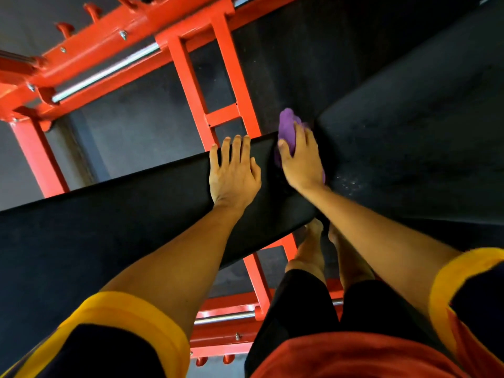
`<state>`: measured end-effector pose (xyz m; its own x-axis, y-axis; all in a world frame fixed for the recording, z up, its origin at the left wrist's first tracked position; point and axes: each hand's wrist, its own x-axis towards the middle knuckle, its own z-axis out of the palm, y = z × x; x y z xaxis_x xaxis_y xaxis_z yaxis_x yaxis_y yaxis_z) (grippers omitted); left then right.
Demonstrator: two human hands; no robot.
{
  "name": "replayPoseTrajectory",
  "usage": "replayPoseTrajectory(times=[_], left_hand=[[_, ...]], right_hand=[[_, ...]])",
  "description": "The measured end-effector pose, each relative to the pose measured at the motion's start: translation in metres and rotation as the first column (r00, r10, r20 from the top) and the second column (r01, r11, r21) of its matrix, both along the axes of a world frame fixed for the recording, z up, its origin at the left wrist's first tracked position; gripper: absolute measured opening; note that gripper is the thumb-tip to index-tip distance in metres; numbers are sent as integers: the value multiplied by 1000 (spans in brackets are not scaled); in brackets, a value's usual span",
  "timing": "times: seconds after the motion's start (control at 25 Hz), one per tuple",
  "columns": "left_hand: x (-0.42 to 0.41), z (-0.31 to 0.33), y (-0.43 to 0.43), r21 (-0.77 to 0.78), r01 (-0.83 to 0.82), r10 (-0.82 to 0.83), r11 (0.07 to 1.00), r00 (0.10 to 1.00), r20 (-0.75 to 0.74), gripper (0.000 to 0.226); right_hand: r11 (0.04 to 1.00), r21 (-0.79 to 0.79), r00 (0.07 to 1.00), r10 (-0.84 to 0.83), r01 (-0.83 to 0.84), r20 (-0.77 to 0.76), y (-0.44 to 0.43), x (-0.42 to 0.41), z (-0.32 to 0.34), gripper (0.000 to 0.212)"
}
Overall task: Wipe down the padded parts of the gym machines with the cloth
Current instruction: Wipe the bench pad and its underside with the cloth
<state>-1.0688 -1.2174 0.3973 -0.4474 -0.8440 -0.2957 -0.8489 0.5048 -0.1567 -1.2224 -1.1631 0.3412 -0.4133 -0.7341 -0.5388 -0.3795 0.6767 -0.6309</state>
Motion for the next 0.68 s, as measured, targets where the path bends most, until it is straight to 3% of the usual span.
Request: replayPoseTrajectory(times=[0.08, 0.16, 0.36, 0.6, 0.68], left_hand=[[0, 0, 1, -4, 5, -5, 1000, 1000, 18, 57], [-1, 0, 2, -10, 4, -4, 1000, 1000, 17, 57], [0, -3, 2, -21, 9, -9, 1000, 1000, 19, 57], [0, -4, 3, -16, 6, -6, 1000, 1000, 28, 59], [-1, -3, 1, -22, 93, -92, 995, 995, 24, 59]], right_hand=[[997, -57, 997, 50, -53, -63, 47, 29, 13, 68], [998, -42, 999, 42, -43, -23, 55, 27, 9, 69], [974, 193, 979, -150, 122, 136, 3, -17, -16, 64], [997, -35, 997, 64, -65, -38, 87, 32, 5, 75], [999, -26, 999, 33, -33, -3, 91, 31, 0, 74]])
